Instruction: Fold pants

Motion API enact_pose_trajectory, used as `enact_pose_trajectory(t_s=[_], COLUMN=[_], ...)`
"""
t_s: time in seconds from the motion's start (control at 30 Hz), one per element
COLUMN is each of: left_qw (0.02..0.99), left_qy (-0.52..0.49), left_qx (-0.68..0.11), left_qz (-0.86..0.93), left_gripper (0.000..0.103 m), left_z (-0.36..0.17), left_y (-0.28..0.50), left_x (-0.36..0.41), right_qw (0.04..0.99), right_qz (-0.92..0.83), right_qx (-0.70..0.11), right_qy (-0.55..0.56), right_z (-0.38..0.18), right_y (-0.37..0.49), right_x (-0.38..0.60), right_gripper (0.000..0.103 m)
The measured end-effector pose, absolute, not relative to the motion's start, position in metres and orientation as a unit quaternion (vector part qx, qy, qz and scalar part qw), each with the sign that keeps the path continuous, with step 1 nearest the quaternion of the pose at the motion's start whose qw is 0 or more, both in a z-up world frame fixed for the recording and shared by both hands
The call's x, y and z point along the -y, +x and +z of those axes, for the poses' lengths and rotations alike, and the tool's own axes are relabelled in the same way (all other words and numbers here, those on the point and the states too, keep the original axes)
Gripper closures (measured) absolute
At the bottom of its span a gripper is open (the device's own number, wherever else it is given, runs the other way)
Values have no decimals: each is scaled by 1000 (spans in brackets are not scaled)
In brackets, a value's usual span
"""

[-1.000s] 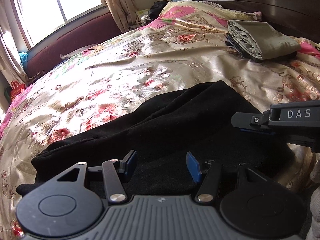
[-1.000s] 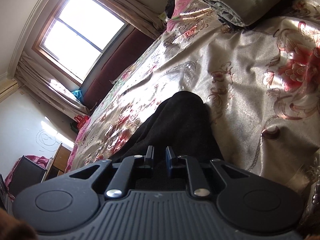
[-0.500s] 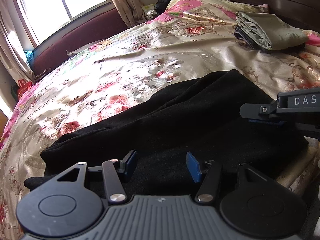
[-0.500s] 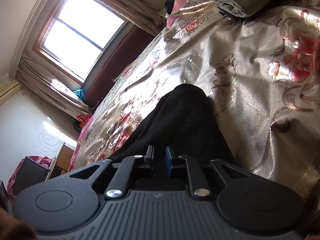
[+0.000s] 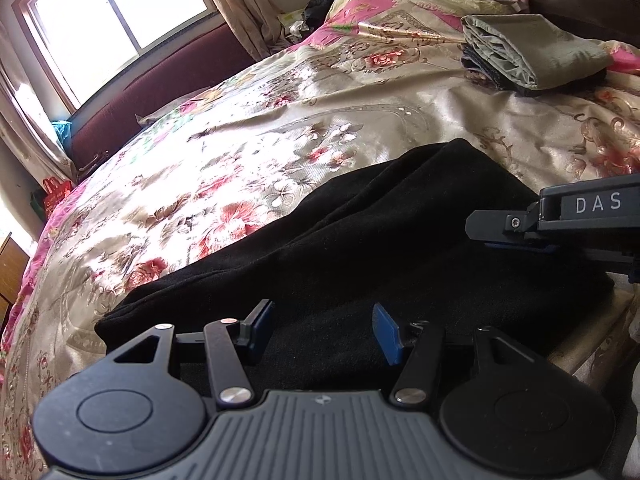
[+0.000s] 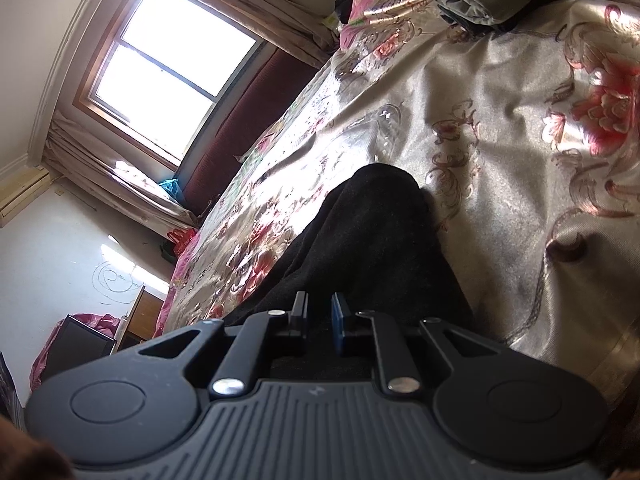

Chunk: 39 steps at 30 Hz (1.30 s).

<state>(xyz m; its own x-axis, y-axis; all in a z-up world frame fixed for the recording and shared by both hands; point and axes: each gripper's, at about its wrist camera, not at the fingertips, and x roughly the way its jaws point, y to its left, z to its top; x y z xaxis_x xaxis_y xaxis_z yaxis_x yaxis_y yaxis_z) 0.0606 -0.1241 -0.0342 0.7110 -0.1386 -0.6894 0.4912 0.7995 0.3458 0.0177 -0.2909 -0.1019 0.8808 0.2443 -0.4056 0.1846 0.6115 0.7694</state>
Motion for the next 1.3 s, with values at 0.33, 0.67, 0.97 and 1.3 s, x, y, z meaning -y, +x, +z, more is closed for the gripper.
enact_pose_trajectory(t_s=[0.33,0.67,0.97,1.3], left_qw=[887,893,894,903], left_qy=[255,234,236,221], left_qx=[-338,-333,-319,-287], left_qz=[-183,-195,-208,-232], left_gripper=[34,34,34,34], left_z=[-36,-39,-41,-43], left_y=[62,69,72,75], left_x=[120,110,106,76], right_qw=[866,876,878,887], right_qz=[12,-1,8,27], right_qx=[-250,-258,-263,-284], right_qy=[432,407,400,364], right_z=[-102,-102,-99,-96], right_y=[21,25,26,18], right_x=[286,278,279,324], right_gripper=[88,88,88,76])
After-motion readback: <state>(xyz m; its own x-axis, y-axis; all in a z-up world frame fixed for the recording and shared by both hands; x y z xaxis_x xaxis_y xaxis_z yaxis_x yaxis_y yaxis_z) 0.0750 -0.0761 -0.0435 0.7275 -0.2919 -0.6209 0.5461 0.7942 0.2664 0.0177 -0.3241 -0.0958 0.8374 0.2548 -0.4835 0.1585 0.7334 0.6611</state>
